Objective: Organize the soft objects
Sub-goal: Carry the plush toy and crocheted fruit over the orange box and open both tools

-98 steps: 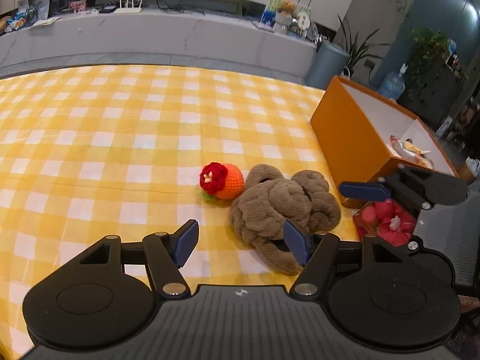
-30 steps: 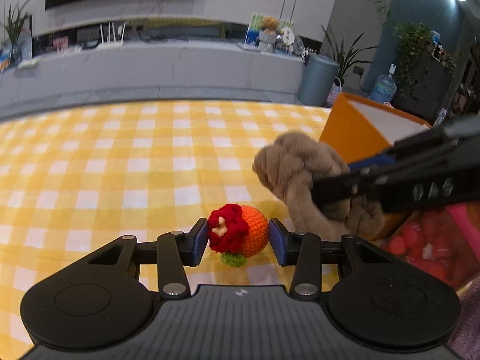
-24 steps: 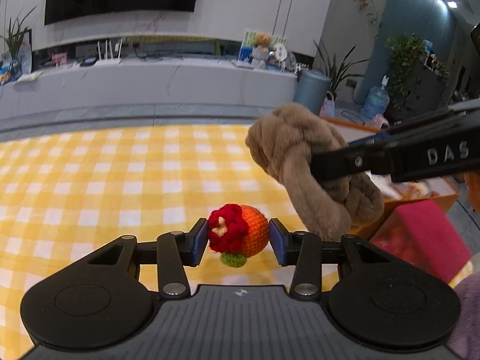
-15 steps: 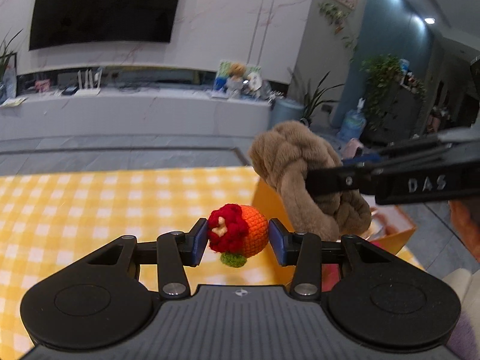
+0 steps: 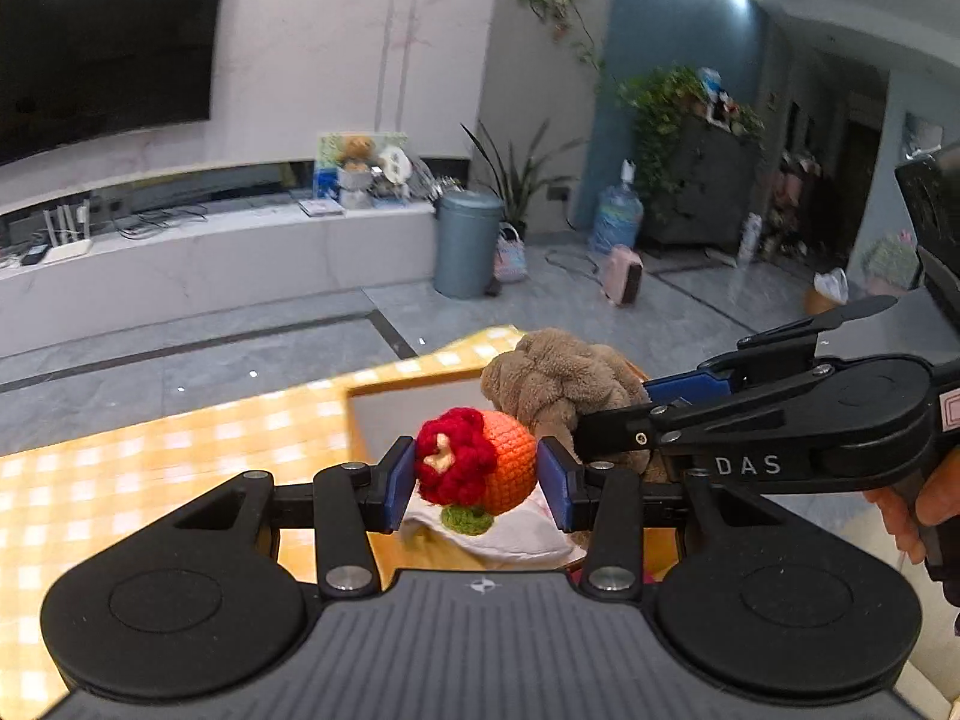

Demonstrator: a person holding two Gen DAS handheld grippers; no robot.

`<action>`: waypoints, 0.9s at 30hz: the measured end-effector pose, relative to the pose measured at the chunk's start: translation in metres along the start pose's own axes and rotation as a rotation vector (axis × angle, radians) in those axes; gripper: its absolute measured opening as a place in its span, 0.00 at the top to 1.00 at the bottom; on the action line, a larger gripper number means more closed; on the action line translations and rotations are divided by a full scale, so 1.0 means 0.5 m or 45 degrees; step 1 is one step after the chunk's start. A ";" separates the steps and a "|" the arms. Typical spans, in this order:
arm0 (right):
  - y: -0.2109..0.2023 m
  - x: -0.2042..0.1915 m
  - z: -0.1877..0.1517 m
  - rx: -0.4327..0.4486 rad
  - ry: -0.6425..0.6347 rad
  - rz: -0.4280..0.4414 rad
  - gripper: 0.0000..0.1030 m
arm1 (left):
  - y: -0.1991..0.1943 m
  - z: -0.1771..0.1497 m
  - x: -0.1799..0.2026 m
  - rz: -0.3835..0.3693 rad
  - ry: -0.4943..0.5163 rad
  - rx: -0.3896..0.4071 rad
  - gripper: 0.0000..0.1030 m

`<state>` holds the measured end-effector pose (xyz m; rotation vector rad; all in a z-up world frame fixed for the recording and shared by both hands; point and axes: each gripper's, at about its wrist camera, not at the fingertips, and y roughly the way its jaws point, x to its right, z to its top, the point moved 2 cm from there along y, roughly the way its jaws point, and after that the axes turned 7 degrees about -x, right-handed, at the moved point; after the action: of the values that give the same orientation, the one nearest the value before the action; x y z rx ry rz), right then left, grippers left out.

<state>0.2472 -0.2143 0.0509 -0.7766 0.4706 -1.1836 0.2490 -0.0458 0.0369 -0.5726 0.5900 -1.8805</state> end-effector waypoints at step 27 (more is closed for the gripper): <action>0.263 0.150 -0.017 -0.263 0.071 -0.172 0.71 | 0.245 -0.051 0.021 -0.038 0.039 -0.255 0.51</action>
<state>0.3500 -0.2650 -0.0482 -0.9672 0.6009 -1.2974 0.3144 -0.0937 -0.0589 -0.6859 0.7999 -1.8734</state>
